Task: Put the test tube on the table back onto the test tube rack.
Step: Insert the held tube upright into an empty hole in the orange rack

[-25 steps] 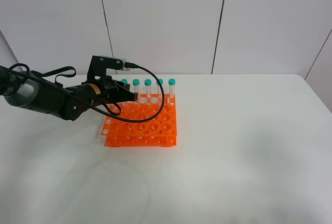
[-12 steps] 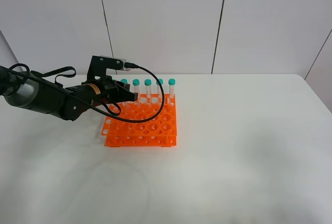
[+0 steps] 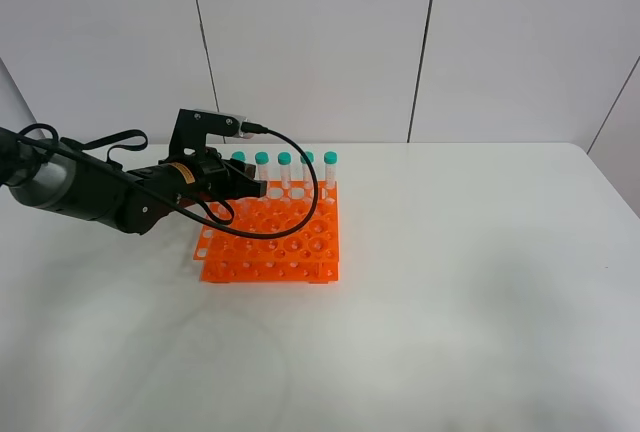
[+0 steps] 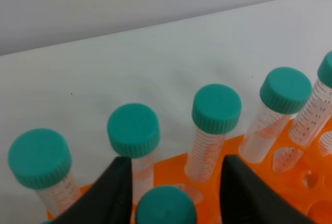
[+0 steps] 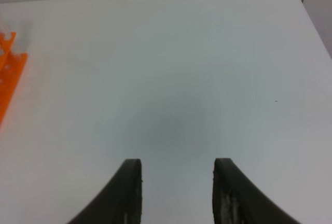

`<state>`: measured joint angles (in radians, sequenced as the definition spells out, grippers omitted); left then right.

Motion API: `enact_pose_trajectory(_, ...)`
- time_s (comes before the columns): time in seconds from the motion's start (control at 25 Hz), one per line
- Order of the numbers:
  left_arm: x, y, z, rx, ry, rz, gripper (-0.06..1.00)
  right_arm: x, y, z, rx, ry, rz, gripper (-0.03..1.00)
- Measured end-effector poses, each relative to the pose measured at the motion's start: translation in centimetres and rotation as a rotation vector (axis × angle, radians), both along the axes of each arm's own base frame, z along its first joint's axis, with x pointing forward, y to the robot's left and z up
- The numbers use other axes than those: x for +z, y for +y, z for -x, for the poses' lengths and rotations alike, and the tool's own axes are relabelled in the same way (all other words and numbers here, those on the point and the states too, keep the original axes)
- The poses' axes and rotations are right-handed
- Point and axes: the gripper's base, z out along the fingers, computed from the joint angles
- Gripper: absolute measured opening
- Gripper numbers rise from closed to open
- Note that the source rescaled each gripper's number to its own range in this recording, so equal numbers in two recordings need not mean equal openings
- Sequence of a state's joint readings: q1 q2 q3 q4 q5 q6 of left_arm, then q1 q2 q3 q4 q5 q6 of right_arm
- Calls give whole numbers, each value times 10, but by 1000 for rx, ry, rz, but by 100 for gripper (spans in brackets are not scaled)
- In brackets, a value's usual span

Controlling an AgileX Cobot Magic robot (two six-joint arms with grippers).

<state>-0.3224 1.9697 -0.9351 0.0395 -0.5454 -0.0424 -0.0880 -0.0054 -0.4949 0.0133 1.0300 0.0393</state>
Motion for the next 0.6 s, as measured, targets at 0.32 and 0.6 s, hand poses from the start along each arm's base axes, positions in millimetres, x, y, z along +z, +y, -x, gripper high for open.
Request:
enact_pose_trajectory(0.32, 14, 0, 1, 0, -30, 10, 35, 0, 0, 0, 0, 0, 0, 39)
enact_pose_trajectory(0.6, 42, 3, 7, 2, -46, 13, 35, 0, 0, 0, 0, 0, 0, 39)
